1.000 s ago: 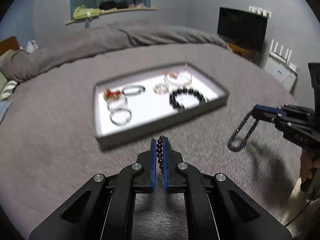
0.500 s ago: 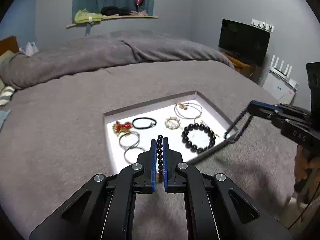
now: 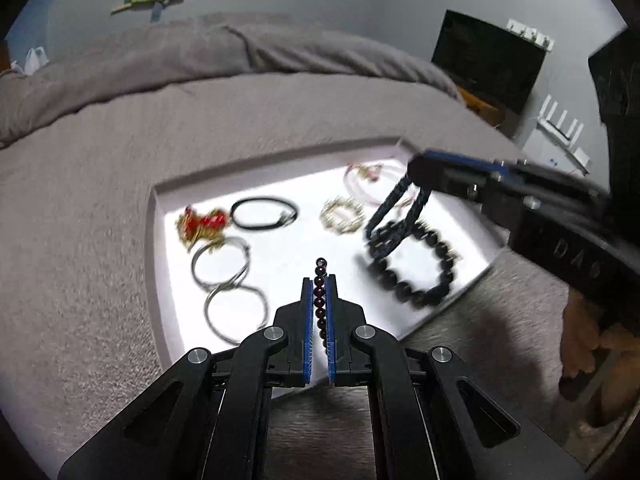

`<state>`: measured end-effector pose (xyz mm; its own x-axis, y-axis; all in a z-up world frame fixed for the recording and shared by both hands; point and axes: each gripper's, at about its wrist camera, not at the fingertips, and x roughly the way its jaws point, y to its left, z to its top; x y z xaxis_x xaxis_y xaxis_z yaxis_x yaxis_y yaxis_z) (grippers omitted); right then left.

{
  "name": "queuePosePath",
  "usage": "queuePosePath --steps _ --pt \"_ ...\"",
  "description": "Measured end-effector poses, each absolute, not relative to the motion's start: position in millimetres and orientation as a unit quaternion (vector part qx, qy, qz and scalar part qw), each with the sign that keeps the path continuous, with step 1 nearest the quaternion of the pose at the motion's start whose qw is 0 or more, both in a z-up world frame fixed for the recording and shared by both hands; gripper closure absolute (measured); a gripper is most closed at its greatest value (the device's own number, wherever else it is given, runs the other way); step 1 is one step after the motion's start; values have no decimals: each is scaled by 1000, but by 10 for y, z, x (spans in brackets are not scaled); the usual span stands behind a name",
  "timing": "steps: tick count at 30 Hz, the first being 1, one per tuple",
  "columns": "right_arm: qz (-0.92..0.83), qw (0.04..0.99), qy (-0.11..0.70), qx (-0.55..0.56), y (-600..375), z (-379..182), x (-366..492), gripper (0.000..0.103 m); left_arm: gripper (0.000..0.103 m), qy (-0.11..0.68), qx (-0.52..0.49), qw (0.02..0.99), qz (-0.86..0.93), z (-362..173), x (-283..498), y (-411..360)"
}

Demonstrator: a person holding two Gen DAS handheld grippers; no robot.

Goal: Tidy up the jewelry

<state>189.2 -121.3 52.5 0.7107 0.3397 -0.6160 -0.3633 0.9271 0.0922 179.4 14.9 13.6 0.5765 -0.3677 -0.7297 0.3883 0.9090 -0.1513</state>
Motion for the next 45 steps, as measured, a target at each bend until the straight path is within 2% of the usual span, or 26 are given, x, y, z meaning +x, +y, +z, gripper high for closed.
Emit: queuePosePath --steps 8,16,23,24,26,27,28,30,36,39,41,43,45 --pt "200 920 337 -20 -962 408 2078 96 96 423 24 886 -188 -13 1859 319" --pt "172 900 399 -24 -997 73 2279 96 96 436 30 880 -187 -147 1890 273" --pt "182 888 420 -29 -965 -40 2271 96 96 439 35 876 -195 -176 1911 185" --pt "183 888 420 -28 -972 -38 2264 95 95 439 37 877 -193 -173 1903 186" --pt "182 889 420 -26 -993 -24 2253 94 87 436 41 879 -191 -154 1886 174" --pt "178 890 418 -26 -1007 -13 2247 91 85 435 41 879 -190 -146 1881 179" --pt "174 892 416 -24 -1038 6 2239 76 79 432 42 881 -189 -130 1865 182" --pt "169 897 409 -14 -1106 50 2210 59 75 428 41 883 -186 -95 1837 179" --pt "153 905 397 3 -1322 226 2064 56 71 417 45 890 -179 42 1688 195" --pt "146 911 385 12 -1448 330 1932 45 53 405 48 897 -172 137 1581 183" --pt "139 916 377 11 -1519 388 1831 38 37 392 51 903 -167 212 1483 183" --pt "133 920 369 9 -1581 441 1715 26 28 381 54 909 -159 278 1386 178" --pt "129 924 359 8 -1647 496 1564 19 25 372 56 914 -151 334 1296 179"
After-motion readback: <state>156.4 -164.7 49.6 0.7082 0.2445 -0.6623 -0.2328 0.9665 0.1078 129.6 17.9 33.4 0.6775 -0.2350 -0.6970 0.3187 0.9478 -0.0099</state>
